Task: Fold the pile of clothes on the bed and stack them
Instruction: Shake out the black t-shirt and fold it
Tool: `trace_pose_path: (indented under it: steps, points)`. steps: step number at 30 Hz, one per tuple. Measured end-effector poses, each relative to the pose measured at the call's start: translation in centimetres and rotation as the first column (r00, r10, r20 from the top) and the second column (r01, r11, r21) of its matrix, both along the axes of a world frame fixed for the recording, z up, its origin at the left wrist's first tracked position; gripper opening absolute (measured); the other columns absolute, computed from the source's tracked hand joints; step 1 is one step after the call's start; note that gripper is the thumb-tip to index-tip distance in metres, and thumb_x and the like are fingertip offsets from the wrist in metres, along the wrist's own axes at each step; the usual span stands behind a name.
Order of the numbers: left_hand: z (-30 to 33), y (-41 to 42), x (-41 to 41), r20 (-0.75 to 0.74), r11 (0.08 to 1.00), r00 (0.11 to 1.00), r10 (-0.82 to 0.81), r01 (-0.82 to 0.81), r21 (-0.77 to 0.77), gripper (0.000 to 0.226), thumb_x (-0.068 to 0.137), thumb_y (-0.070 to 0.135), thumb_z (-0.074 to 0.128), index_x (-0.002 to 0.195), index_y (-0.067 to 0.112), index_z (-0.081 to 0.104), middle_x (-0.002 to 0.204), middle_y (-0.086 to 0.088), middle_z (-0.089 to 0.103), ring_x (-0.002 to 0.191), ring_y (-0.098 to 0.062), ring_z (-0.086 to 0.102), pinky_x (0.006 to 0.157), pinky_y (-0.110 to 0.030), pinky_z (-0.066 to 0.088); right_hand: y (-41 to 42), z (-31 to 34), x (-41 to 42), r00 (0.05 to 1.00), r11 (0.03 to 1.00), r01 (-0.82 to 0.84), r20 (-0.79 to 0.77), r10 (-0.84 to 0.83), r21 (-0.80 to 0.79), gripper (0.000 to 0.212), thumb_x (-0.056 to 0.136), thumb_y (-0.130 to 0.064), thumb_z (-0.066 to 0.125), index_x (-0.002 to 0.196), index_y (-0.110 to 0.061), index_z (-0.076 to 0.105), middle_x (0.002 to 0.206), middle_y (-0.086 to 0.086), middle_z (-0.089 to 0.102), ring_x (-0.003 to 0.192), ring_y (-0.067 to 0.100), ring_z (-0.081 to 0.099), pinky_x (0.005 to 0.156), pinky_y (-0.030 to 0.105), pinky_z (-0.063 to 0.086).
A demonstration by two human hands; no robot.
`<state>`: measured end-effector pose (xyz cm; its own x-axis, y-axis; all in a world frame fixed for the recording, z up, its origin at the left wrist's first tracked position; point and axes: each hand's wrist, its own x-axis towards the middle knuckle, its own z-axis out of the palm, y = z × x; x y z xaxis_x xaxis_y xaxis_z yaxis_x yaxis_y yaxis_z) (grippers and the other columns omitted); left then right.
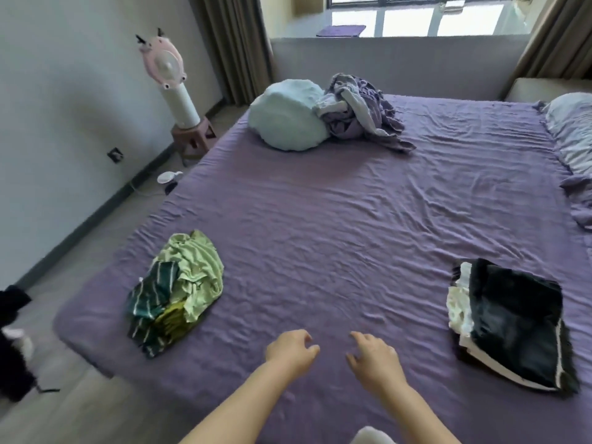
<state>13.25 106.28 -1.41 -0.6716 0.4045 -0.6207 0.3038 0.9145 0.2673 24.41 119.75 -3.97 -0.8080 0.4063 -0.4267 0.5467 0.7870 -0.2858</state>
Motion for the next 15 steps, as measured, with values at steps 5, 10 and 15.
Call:
trace_pose_path:
  steps: [5, 10, 15]
  points:
    - [2.3, -13.2, -1.6, -0.009, 0.985, 0.986, 0.167, -0.166, 0.053, 0.040, 0.091, 0.049, 0.050, 0.125, 0.029, 0.058, 0.131, 0.007, 0.058, 0.121, -0.015, 0.054, 0.098, -0.028, 0.042, -9.7, 2.4, -3.5, 0.994, 0.993, -0.110, -0.017, 0.110, 0.034, 0.041, 0.094, -0.039, 0.043, 0.133, -0.026, 0.045, 0.132, 0.000, 0.053, 0.123, 0.022, 0.048, 0.096, 0.031, 0.037]
    - [4.1, -25.4, -2.8, -0.042, 0.961, 0.964, 0.262, -0.257, 0.098, 0.037, 0.090, 0.051, 0.052, 0.120, 0.029, 0.060, 0.128, 0.005, 0.059, 0.117, -0.018, 0.055, 0.097, -0.031, 0.044, -20.3, 4.6, -6.2, 0.981, 0.983, -0.177, -0.069, 0.181, 0.054, 0.036, 0.094, -0.037, 0.044, 0.127, -0.023, 0.050, 0.130, 0.001, 0.054, 0.123, 0.023, 0.048, 0.096, 0.031, 0.036]
    - [4.9, -35.5, -3.9, -0.058, 0.922, 0.930, 0.362, -0.348, 0.170, 0.036, 0.090, 0.049, 0.053, 0.119, 0.029, 0.061, 0.126, 0.004, 0.060, 0.115, -0.019, 0.056, 0.093, -0.030, 0.045, -29.8, 4.9, -9.0, 0.964, 0.965, -0.259, -0.059, 0.260, 0.027, 0.041, 0.096, -0.038, 0.043, 0.134, -0.025, 0.045, 0.137, -0.001, 0.050, 0.128, 0.022, 0.043, 0.101, 0.033, 0.033]
